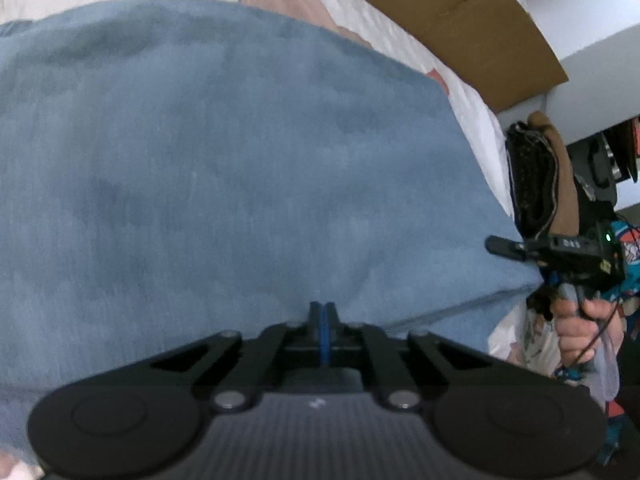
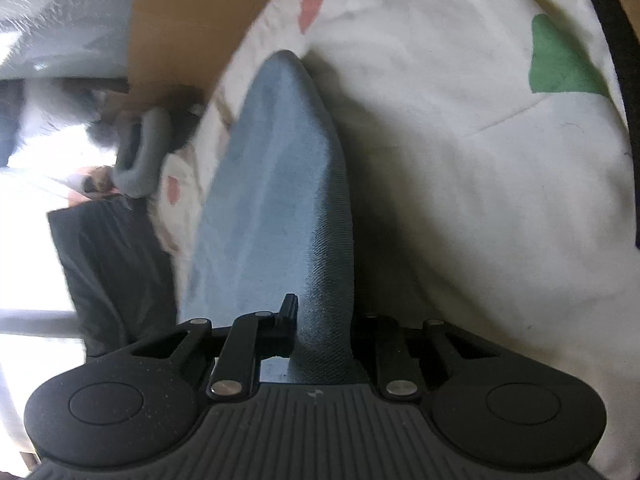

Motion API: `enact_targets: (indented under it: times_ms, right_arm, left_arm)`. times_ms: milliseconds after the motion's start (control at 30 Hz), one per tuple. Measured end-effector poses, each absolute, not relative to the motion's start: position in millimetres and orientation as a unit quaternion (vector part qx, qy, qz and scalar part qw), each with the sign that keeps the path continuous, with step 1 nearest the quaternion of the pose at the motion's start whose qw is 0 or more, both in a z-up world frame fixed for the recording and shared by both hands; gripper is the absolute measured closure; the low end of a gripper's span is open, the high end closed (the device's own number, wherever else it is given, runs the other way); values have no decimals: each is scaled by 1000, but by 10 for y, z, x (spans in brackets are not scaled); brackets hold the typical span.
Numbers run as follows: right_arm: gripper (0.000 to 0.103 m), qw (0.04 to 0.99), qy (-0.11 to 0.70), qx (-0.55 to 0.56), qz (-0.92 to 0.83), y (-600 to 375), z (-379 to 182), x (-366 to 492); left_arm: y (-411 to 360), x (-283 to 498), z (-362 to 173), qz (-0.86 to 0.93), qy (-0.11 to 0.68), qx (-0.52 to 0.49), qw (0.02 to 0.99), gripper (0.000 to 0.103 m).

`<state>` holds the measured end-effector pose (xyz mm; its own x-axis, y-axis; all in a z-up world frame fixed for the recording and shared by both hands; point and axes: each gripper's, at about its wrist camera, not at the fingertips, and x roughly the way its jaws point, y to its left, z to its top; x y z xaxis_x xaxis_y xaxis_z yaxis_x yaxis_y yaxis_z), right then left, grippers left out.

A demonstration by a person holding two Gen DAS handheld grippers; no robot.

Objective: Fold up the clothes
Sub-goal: 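Close the left gripper on the pants edge while the right gripper holds the corner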

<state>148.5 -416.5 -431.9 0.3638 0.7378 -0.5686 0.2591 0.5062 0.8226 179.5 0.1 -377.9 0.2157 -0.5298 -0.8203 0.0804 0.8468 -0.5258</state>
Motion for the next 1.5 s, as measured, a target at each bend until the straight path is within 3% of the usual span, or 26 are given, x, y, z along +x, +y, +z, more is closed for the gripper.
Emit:
enact_targets:
  times_ms: [800,1000,1500]
  right_arm:
    - [83,692,544,440,177,-4061,-4353,1548]
    - [82,696,543,435,177,-4052,-4334,1559]
    - [82,696,547,429,177,-4044,-4325,1567]
  left_arm:
    - [25,1403,-3694,-240,640,-153,713,99]
    - [181,1674,-3410,-229,602,-171,746,88]
    - [-41,2109,-3558,-166,596,-162,769,92]
